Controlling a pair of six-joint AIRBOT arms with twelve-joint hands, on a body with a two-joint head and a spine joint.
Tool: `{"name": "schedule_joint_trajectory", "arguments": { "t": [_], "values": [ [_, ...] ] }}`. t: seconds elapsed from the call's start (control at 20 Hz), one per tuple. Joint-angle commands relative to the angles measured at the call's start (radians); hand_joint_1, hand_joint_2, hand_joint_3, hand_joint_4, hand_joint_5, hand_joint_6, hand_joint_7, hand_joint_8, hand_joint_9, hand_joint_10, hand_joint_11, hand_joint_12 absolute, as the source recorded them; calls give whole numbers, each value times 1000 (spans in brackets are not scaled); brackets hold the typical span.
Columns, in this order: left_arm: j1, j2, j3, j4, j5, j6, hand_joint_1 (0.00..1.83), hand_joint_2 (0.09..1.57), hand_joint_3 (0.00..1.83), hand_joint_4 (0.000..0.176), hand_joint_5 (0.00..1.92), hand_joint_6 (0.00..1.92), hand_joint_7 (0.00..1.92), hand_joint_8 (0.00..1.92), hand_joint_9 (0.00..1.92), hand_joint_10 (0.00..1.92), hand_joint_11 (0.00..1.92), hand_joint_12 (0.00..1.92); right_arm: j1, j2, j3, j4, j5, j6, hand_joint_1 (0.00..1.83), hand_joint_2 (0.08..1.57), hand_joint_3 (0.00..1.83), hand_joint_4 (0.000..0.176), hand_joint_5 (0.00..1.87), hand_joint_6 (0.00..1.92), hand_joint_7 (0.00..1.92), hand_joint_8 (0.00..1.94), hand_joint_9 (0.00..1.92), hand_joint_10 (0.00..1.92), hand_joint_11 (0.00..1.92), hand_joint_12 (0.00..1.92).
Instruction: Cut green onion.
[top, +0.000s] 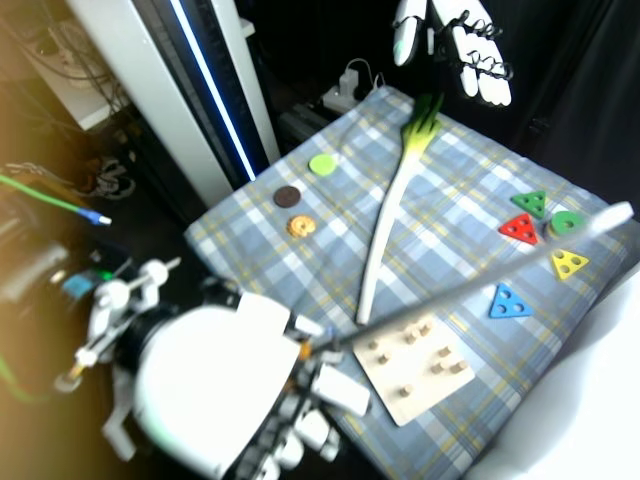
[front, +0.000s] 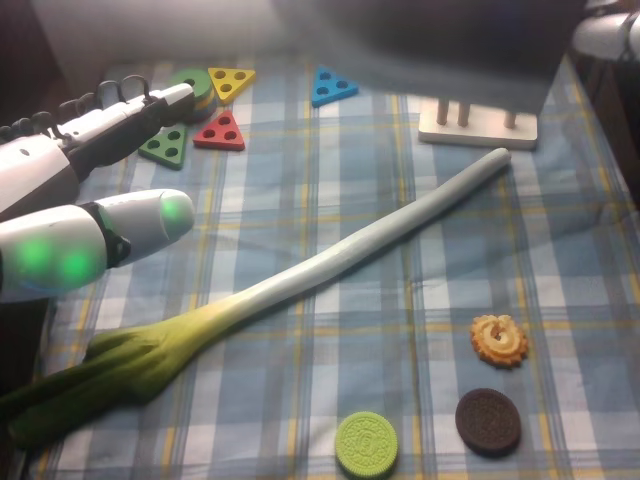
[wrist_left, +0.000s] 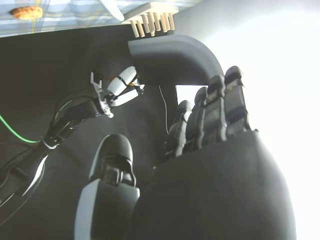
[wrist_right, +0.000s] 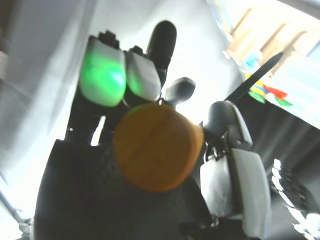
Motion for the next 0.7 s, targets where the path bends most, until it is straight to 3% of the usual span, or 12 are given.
{"name": "schedule_joint_trajectory", "arguments": {
  "t": [0.0, 0.05, 0.25, 0.3, 0.35, 0.4, 0.45, 0.55, 0.65],
  "values": [
    [-7, -7, -2, 6, -114, -4, 0, 1292, 8, 42, 8, 3, 0, 0, 0, 0, 0, 0, 17, 16, 2, 18, 148, 8, 324, 1521, 0, 134, 727, 1921, 1031, 1941, 1255, 1921, 1391, 1921],
    [-7, -7, -3, 9, -114, -4, 0, 1302, 12, 29, 25, 10, 6, 2, 0, 0, 0, 0, 17, 15, -3, 7, 148, 8, 287, 1524, 1, 162, 723, 1921, 1026, 1941, 1238, 1921, 1383, 1921],
    [-7, -6, -12, 42, -93, -4, 0, 1306, 11, 0, 48, 15, 26, 10, 0, 0, 0, 0, 17, 41, -32, -10, 164, 9, 255, 1521, 0, 158, 771, 1921, 1081, 1941, 1289, 1921, 1428, 1921],
    [-8, -6, -13, 47, -83, -4, 0, 1319, 16, 0, 48, 14, 25, 9, 0, 0, 0, 0, 17, 46, -37, -11, 168, 9, 255, 1525, 1, 157, 769, 1921, 1079, 1941, 1288, 1921, 1430, 1921],
    [-11, -6, -15, 64, -60, -4, 0, 1327, 18, 0, 49, 13, 42, 15, 0, 0, 0, 0, 17, 52, -43, -14, 174, 9, 269, 1543, 1, 122, 755, 1921, 1069, 1941, 1277, 1921, 1420, 1921],
    [-14, -5, -17, 80, -41, -4, 0, 1333, 10, 0, 81, 8, 64, 7, 12, 1, 15, 7, 17, 55, -46, -17, 177, 9, 263, 1544, 0, 107, 707, 1921, 1045, 1941, 1259, 1921, 1405, 1921],
    [-18, -4, -19, 99, -19, -4, 0, 1339, 10, 0, 102, 12, 79, 9, 29, 7, 30, 14, 17, 59, -51, -19, 181, 9, 255, 1541, 0, 103, 667, 1921, 1023, 1941, 1243, 1921, 1395, 1921],
    [-25, -3, -24, 134, 26, -4, 0, 1320, 0, 0, 59, 0, 82, 6, 69, 18, 40, 20, 17, 67, -62, -23, 191, 9, 208, 1530, 0, 137, 685, 1921, 1055, 1941, 1258, 1921, 1397, 1921],
    [-37, -13, -23, 184, 115, 3, 0, 1323, 1, 0, 12, 0, 32, 0, 29, 2, 1, 1, 17, 79, -79, -26, 209, 9, 229, 1538, 1, 158, 702, 1921, 1111, 1941, 1329, 1921, 1483, 1921]
  ]
}}
